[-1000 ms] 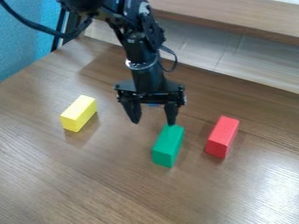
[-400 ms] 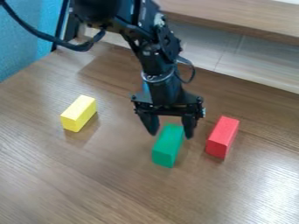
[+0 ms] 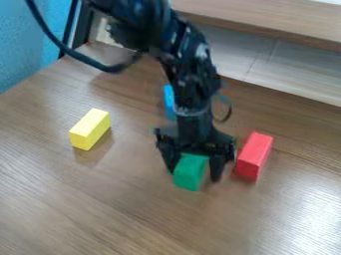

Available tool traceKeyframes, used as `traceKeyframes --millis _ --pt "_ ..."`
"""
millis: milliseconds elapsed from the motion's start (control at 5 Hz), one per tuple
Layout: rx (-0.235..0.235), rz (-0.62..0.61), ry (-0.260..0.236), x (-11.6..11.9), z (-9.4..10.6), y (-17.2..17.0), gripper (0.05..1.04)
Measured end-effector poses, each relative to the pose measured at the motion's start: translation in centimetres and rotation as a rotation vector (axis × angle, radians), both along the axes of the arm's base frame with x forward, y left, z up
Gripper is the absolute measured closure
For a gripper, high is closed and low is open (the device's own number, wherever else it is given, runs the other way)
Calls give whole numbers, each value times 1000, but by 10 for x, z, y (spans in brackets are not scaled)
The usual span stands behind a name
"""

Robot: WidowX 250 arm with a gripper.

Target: Place the green cuboid on top of the yellow one

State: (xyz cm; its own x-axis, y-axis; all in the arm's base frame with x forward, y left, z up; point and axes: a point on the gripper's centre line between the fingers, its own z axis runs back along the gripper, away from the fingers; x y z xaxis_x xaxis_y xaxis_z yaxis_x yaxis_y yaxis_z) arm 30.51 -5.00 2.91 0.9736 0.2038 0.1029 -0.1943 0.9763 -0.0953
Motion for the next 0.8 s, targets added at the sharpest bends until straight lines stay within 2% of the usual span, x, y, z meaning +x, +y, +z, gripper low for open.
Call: traceKeyframes --millis 200,400,600,800 --pt "28 41 -5 1 -2 1 425" --pt "40 48 23 -2 -1 1 485" --pt "44 52 24 -2 17 5 485" --pt "-2 114 7 -4 41 35 485"
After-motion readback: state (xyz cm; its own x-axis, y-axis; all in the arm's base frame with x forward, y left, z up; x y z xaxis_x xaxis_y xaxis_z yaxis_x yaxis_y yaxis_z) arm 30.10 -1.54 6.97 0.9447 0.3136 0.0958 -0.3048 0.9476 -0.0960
